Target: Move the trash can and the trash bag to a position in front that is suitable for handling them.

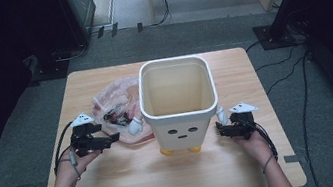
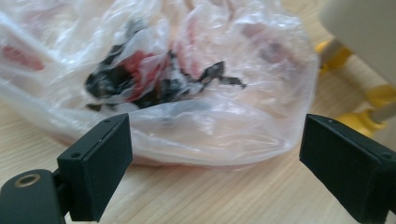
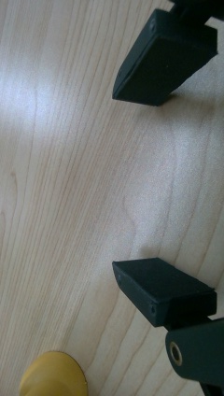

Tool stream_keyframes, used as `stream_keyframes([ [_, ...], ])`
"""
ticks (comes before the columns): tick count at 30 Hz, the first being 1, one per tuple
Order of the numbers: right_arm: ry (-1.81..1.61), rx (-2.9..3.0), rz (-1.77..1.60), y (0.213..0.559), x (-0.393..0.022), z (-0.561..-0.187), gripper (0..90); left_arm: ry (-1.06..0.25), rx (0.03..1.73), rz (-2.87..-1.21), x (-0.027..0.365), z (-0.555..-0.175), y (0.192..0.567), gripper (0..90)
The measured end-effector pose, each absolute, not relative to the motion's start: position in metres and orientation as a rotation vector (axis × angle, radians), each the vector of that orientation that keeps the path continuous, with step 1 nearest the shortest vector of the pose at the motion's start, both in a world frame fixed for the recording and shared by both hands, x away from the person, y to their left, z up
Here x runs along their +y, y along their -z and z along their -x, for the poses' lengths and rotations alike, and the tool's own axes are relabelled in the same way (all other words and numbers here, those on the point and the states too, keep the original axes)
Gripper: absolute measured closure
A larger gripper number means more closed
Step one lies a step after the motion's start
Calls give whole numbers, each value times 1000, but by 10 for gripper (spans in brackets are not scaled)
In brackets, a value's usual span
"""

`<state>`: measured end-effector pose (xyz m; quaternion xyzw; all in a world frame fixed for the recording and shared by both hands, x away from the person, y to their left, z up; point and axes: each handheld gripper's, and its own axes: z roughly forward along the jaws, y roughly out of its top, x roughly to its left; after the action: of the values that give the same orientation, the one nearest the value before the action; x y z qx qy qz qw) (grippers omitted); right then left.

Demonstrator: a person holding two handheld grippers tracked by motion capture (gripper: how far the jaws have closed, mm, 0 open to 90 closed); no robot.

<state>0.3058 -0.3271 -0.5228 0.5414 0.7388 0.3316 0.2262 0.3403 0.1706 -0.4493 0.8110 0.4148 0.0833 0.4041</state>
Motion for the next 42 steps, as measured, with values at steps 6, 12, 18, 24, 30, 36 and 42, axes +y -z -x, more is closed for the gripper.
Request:
stream_keyframes([
  [6,-914,2038,-1491,523,-327,-306,149,-255,1046,-2127,162,-339,450,98],
  [12,-914,2038,-1490,523,-327,-306,149,-253,1028,-2109,159,-338,444,97],
  [18,-914,2038,-1489,523,-327,-306,149,-292,1040,-2086,158,-338,440,97],
  [24,-914,2039,-1488,523,-327,-306,149,-309,1017,-2090,154,-342,433,97],
  [30,-914,2039,-1488,523,-327,-306,149,-307,1014,-2072,151,-345,428,98],
  [36,-914,2039,-1488,523,-327,-306,149,-281,1006,-2054,149,-345,423,97],
  [42,-914,2040,-1489,523,-327,-306,149,-291,977,-2067,147,-342,417,98],
])
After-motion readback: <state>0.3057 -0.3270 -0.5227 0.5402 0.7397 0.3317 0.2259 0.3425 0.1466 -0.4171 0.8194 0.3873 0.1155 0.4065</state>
